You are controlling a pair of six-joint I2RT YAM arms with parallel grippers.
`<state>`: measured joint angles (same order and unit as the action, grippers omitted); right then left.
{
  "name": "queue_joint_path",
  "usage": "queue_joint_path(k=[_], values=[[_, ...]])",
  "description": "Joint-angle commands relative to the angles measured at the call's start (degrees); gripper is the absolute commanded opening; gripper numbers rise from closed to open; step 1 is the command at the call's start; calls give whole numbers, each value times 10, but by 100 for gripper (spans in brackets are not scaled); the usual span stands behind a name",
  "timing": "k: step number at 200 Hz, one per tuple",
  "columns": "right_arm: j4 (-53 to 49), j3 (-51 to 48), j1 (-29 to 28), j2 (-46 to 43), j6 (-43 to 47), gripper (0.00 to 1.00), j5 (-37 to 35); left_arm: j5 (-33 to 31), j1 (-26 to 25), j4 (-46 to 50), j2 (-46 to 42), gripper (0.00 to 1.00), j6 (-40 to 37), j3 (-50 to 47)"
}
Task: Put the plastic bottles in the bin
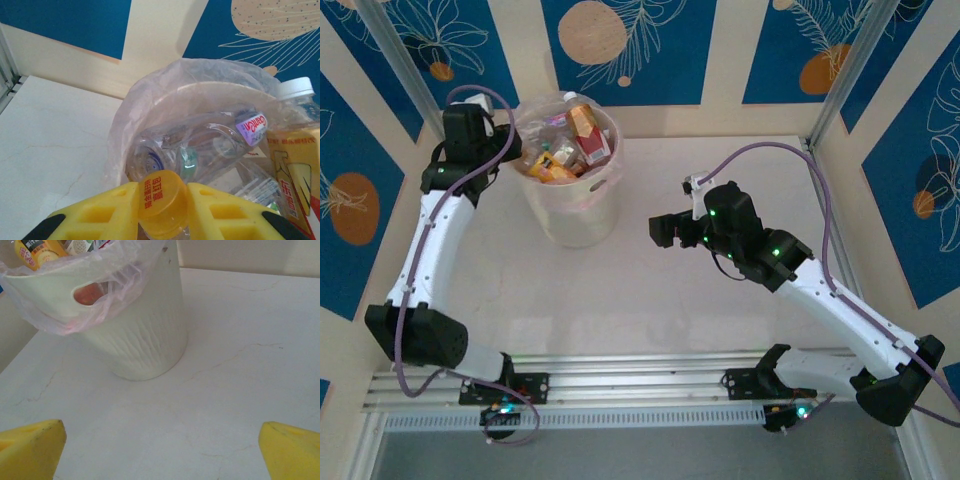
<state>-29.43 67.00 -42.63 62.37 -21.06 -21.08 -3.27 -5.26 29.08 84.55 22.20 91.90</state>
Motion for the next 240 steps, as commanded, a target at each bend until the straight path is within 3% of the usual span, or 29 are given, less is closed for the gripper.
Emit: queue_joint_path(k=[1,43,70,123,175,208,240], values=[[-1,-1,5,-12,-12,99,-12,37,1,19,21,28,12,4],[-5,1,5,-12,-9,99,-13,33,3,17,5,33,14,-12],[-6,1,5,-13,-9,99,-16,27,6,28,-11,49,7,5],[-11,0,6,-13,-7,99,-21,-3,6,50,-54,68,2,5],[-38,-17,12,-37,-21,99,-104,-65,7,72,-137,99,-13,-21],[-63,-47,33,-66,-36,99,-155,-138,7,79,-229,100,-2,-99],[-44,-116,50,-106,-37,99,-211,-207,7,43,-354,99,44,-262]])
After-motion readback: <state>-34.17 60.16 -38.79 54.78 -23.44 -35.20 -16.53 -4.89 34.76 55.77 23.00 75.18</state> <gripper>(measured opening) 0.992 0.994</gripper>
